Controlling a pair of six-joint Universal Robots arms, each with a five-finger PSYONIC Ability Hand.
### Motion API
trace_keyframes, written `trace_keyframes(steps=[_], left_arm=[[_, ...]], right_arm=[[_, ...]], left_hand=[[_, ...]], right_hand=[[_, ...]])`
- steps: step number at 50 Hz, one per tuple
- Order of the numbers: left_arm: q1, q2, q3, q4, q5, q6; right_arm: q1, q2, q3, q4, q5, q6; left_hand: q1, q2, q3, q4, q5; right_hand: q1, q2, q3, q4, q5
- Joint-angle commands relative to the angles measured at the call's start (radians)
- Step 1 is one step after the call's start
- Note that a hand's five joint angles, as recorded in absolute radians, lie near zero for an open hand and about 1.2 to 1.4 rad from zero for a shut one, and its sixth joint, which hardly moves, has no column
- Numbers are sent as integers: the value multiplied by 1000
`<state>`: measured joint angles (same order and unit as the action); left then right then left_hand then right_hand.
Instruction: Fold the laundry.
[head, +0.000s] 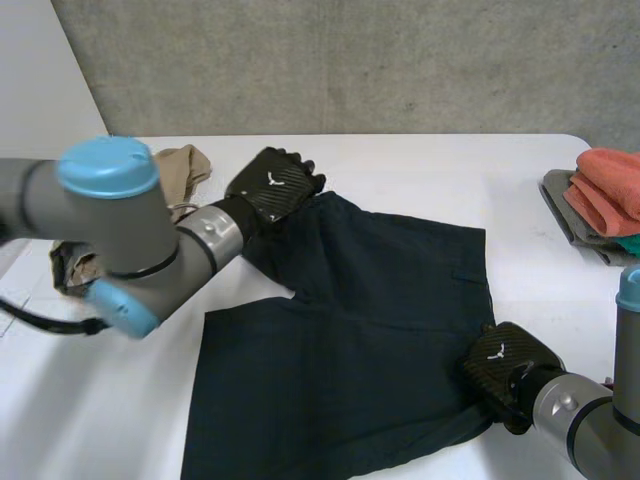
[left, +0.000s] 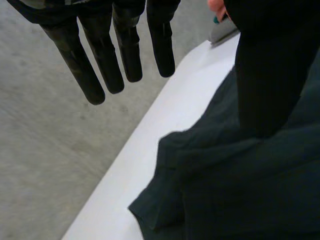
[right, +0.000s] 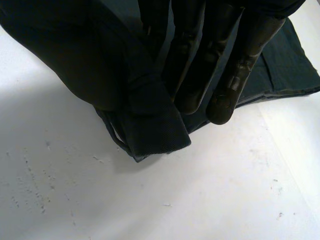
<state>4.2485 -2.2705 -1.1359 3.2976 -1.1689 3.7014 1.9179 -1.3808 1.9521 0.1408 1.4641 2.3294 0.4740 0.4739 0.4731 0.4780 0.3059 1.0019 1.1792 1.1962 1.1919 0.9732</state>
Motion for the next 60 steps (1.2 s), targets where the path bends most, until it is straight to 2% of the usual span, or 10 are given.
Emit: trace_keyframes(steps=[1,10,18,25,34,39,40,42,48,60], left_arm=[[30,-271,272,-4,77,2],[36,-409,413,-16,87,0],[36,-400,403,-16,68,0],[34,-334,315,-16,9,20],[36,-210,150,-12,-107,178],[36,-188,105,-12,-95,186],[33,-187,96,-9,-86,184],[36,-185,82,0,-37,178],[37,-211,151,17,63,138],[34,-354,298,2,67,84]], right_arm=[[-2,42,1,-18,2,8],[-3,54,2,-26,2,8],[-3,55,1,-40,2,8],[-2,57,4,-41,2,8],[-2,57,7,-41,1,8],[-2,58,8,-41,1,8],[-2,58,8,-41,1,8],[-2,57,8,-41,1,8],[0,57,10,-43,1,8],[-3,57,13,-43,1,8]], left_hand=[[150,151,151,146,144],[282,283,283,278,276],[922,922,923,918,915],[922,922,923,918,916],[922,922,923,918,916],[922,922,923,918,916],[748,748,749,744,742],[60,60,61,56,54],[71,71,72,67,65],[309,309,310,305,302]], right_hand=[[394,217,200,204,249],[394,217,200,204,249],[394,217,200,204,249],[394,217,200,204,249],[394,217,200,204,249],[394,217,200,204,249],[394,217,200,204,249],[394,217,200,204,249],[394,217,200,204,249],[394,217,200,204,249]])
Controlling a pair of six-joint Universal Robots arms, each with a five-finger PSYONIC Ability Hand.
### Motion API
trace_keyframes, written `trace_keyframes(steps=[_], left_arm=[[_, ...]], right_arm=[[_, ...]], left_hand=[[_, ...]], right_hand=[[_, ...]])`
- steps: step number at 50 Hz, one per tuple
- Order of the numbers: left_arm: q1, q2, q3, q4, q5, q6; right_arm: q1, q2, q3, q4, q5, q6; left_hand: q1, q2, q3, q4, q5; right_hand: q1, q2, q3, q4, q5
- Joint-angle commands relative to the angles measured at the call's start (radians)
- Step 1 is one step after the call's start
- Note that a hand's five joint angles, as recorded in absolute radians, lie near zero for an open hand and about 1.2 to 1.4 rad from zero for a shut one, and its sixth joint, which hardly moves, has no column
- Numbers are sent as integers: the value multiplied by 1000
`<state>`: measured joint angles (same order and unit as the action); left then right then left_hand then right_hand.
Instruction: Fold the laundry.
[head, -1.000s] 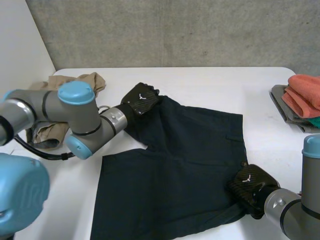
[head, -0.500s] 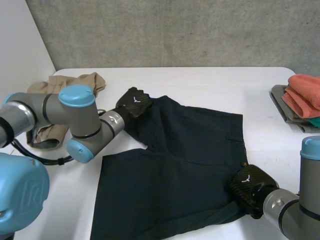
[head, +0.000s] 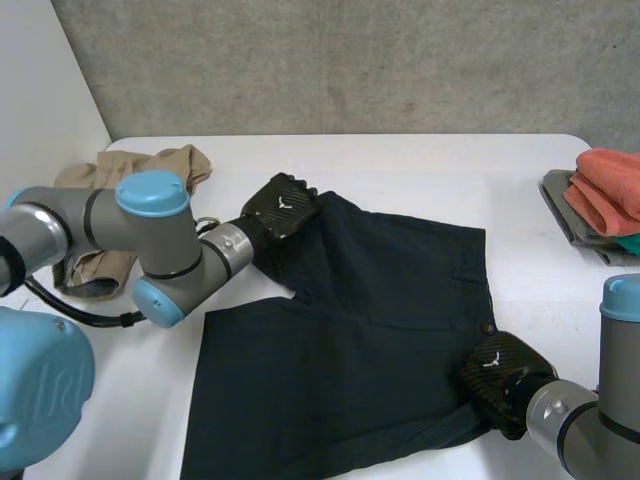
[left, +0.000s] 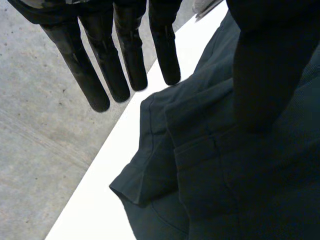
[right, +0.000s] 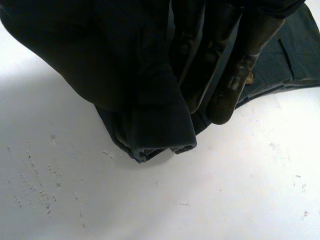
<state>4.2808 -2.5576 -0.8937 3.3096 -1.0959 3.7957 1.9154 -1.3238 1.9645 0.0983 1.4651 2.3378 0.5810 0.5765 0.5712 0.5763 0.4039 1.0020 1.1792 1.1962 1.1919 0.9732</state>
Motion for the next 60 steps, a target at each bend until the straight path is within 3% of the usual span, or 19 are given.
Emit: trace_keyframes(steps=[1,12,18,29,30,33,47,53,58,60], left_arm=[[4,-78,64,-13,-5,-8],[5,-93,78,-19,-7,-10],[5,-98,82,-22,-9,-10],[-2,-57,59,-15,-76,-4],[-2,-43,52,-15,-73,-7],[-2,14,3,-9,-64,-13],[-7,-68,44,-8,-13,-10],[-6,-138,130,-65,-15,-8],[-6,-130,144,-76,-32,-7],[-6,-110,131,-74,-56,-7]], right_arm=[[-1,0,1,0,0,0],[-2,12,1,0,-5,-1],[-2,12,4,0,-5,-1],[-2,12,5,0,-5,-2],[-4,12,5,0,-5,-2],[-2,12,5,0,-5,0],[-2,12,7,0,-5,0],[-4,12,5,-2,-6,0],[-19,12,5,-2,-6,0],[-19,12,5,0,-6,0]], left_hand=[[237,241,247,242,240],[519,523,529,524,521],[795,799,804,799,797],[815,820,825,820,818],[699,704,709,704,702],[37,41,46,41,39],[14,19,24,19,17],[169,174,179,174,172],[814,819,824,819,817],[815,820,825,820,818]], right_hand=[[394,217,200,204,249],[394,217,200,204,249],[394,217,200,204,249],[394,217,200,204,249],[394,217,200,204,249],[394,217,200,204,249],[394,217,200,204,249],[394,217,200,204,249],[394,217,200,204,249],[394,217,200,204,249]])
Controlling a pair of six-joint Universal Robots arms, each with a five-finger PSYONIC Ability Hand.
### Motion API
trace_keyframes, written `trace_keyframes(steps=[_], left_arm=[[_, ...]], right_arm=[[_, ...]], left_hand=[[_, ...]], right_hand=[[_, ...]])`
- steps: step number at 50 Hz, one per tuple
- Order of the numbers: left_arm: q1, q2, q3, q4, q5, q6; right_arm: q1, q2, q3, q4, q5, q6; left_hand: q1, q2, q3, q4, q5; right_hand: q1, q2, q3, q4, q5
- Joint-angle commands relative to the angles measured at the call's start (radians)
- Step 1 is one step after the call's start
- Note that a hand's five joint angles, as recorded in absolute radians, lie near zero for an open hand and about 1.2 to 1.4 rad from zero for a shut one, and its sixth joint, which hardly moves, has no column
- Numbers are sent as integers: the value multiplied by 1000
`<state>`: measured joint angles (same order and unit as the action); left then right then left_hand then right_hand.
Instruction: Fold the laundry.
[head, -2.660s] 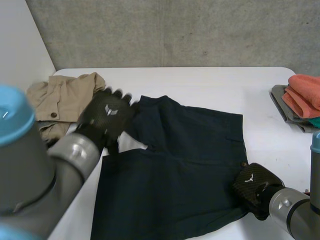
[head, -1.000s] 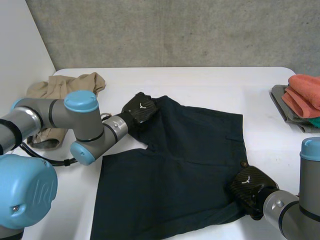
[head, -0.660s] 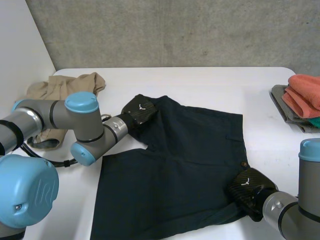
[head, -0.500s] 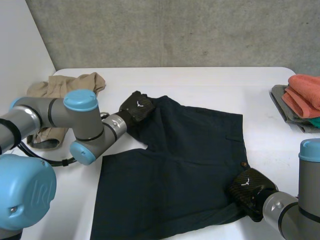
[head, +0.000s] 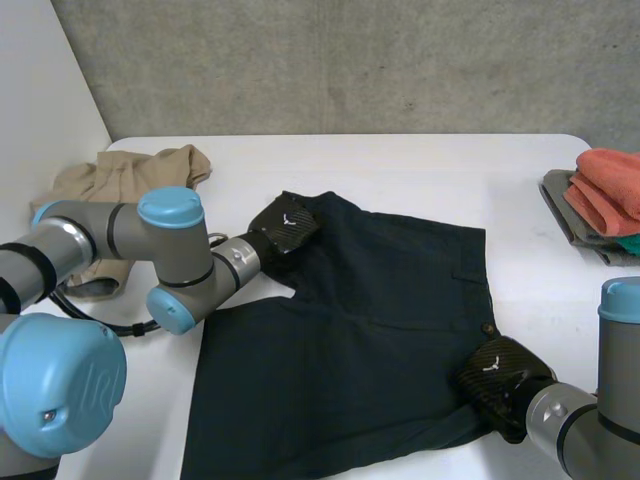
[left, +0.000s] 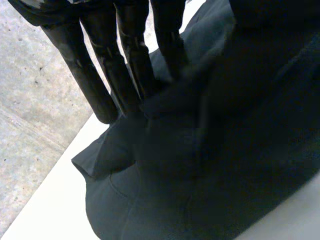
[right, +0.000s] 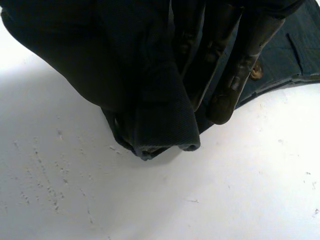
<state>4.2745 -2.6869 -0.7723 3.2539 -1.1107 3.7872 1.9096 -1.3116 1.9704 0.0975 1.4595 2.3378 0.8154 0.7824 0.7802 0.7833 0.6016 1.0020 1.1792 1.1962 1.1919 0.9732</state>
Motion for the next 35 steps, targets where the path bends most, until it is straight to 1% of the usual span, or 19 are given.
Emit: trace_keyframes(steps=[1,3,5,14,18,22,26,35], left_arm=[[1,31,5,-17,-53,2],[-1,73,-22,-14,-96,3],[-1,96,-48,-8,-118,5],[1,225,-229,30,-143,6],[4,274,-318,32,-175,8],[7,321,-407,33,-248,8],[10,338,-453,35,-310,8],[22,340,-486,37,-402,6]], right_arm=[[-14,0,-2,-1,-1,0],[-14,0,-1,1,-1,0],[-14,0,-1,1,-1,0],[-14,0,2,1,-1,0],[-14,0,2,1,-1,0],[-14,0,2,1,-1,0],[-14,0,4,1,-1,0],[-14,0,10,1,-1,0]], left_hand=[[581,614,616,613,620],[581,614,616,613,620],[581,614,616,613,620],[581,614,616,613,620],[581,614,616,613,620],[581,614,616,613,620],[581,614,616,613,620],[581,614,616,613,620]], right_hand=[[394,217,200,204,249],[394,217,200,204,249],[394,217,200,204,249],[394,217,200,204,249],[394,217,200,204,249],[394,217,200,204,249],[394,217,200,204,249],[394,217,200,204,249]])
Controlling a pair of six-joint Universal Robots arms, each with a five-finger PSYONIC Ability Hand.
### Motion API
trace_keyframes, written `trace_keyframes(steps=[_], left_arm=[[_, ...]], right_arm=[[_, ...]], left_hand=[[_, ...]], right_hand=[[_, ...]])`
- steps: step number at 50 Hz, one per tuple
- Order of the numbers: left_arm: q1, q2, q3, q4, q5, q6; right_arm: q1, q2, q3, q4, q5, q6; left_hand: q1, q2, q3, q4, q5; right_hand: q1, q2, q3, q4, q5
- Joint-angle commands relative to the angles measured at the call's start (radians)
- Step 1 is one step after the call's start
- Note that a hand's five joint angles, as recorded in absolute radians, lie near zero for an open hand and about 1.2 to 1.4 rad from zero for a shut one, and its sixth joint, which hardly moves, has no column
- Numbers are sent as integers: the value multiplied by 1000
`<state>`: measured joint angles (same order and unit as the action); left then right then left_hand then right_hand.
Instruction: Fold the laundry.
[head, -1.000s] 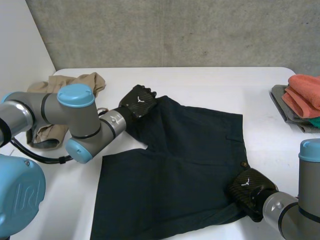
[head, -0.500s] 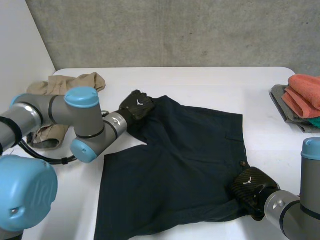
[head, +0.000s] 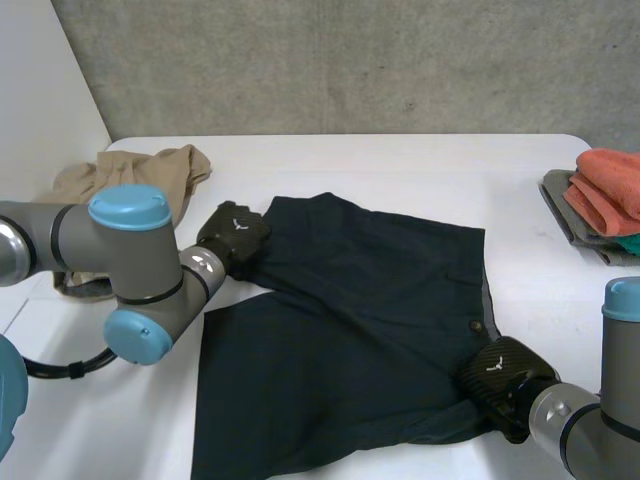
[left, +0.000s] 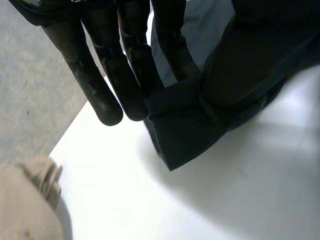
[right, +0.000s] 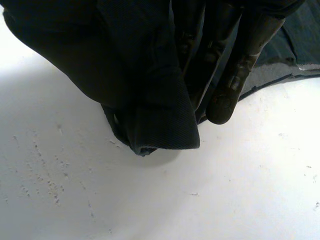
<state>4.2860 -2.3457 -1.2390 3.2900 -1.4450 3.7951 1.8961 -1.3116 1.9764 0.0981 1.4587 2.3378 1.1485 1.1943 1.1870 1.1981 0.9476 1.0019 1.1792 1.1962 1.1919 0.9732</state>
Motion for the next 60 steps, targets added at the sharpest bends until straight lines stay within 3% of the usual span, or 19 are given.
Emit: trace_keyframes(steps=[1,6,10,14,21,29,37,46,54,60], left_arm=[[11,-1,-19,0,-74,-2],[12,-1,-25,0,-101,-8],[6,0,-37,0,-110,-12],[-2,46,-46,-3,-143,-17],[-5,253,-175,-4,-192,-63],[-28,529,-457,-32,-180,-219],[-103,733,-727,-176,-147,-354],[-176,735,-807,-294,-117,-477],[-189,652,-801,-297,-120,-491],[-193,591,-778,-294,-127,-486]], right_arm=[[0,0,4,0,0,0],[0,0,7,0,0,0],[0,0,7,-1,0,0],[0,-1,9,-3,0,0],[3,-3,7,-43,2,18],[3,-5,-28,-41,-9,158],[-8,-5,-57,-55,-18,256],[-26,-5,-59,-70,-18,279],[-34,-6,-57,-83,-15,279],[-43,-6,-56,-87,-14,279]], left_hand=[[248,202,209,198,274],[248,202,209,198,274],[8,-38,-31,-42,34],[-452,-498,-491,-502,-426],[-588,-634,-627,-638,-562],[-586,-631,-624,-635,-559],[-591,-637,-630,-641,-565],[-592,-637,-630,-641,-565],[-583,-629,-621,-632,-556],[-267,-312,-305,-316,-240]], right_hand=[[394,217,200,204,249],[394,217,200,204,249],[394,217,200,204,249],[394,217,200,204,249],[394,217,200,204,249],[394,217,200,204,249],[394,217,200,204,249],[394,217,200,204,249],[394,217,200,204,249],[394,217,200,204,249]])
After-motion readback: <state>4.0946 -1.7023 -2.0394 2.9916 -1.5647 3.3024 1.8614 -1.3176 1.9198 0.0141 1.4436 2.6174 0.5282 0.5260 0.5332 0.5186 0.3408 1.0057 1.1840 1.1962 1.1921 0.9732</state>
